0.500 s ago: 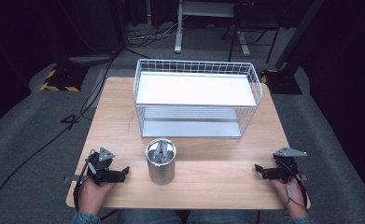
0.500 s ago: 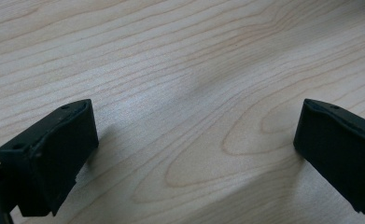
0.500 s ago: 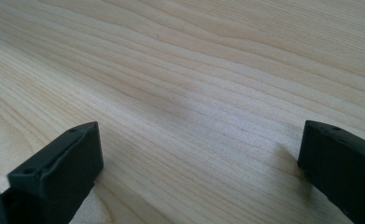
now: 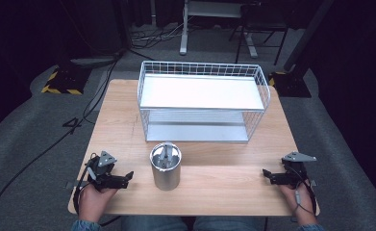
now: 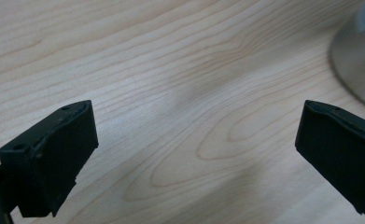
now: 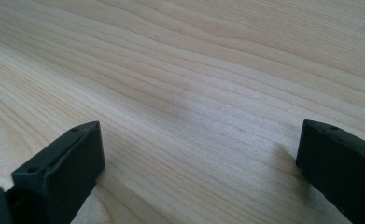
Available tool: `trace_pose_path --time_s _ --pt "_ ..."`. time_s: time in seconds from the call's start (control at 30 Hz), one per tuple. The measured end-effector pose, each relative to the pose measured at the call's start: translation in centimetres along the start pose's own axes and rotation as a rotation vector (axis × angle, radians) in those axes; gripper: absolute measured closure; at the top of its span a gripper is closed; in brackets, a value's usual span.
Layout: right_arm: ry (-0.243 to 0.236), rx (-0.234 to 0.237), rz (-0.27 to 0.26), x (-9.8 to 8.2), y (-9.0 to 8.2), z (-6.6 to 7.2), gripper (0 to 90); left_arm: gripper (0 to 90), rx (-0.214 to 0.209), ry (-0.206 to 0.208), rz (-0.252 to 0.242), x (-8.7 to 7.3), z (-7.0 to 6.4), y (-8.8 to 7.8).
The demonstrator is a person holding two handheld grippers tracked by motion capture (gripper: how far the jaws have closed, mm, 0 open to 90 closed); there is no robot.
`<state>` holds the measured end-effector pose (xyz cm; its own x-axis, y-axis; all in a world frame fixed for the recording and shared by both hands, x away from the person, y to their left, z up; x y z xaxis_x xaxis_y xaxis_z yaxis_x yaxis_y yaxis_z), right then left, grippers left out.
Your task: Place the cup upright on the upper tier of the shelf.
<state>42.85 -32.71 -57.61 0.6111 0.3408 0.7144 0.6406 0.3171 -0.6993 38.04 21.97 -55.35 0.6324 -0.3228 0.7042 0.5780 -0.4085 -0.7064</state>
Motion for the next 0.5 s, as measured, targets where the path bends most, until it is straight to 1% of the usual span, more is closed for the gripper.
trace_pose_path --time_s 0.1,0.17,0.2,0.3,0.33,0.47,0.5 --pt "0.0 -0.002 -0.001 0.0 0.0 0.0 1.6 0.0 -0.022 0.003 -0.042 0.8 -0.7 -0.9" --pt "0.0 -0.003 -0.001 0.0 0.0 0.0 1.6 0.0 -0.035 0.011 -0.067 1.4 -1.2 -1.7" --pt "0.0 -0.003 -0.001 0.0 0.0 0.0 1.6 0.0 -0.035 0.011 -0.067 1.4 -1.2 -1.7" --pt "0.0 -0.003 -0.001 0.0 0.0 0.0 1.6 0.0 -0.066 0.008 -0.139 2.4 -2.0 -3.1" --pt "0.0 -0.003 -0.001 0.0 0.0 0.0 1.6 0.0 -0.066 0.008 -0.139 2.4 -2.0 -3.1" --pt "0.0 -0.003 -0.001 0.0 0.0 0.0 1.8 0.0 -0.09 -0.001 -0.228 3.5 -2.7 -4.5" --pt "0.0 -0.003 -0.001 0.0 0.0 0.0 1.8 0.0 -0.09 -0.001 -0.228 3.5 -2.7 -4.5"
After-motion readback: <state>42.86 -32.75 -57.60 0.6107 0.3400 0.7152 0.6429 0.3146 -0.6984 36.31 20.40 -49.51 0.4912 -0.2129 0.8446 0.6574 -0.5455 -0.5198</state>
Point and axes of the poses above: each handheld gripper's, and its own axes: y roughly forward along the jaws, x roughly out of its top, z roughly to its left, the point moved 10 cm from there along y, roughly forward along the jaws, and after that the axes turned 2 degrees about -x, right-handed, at the moved point
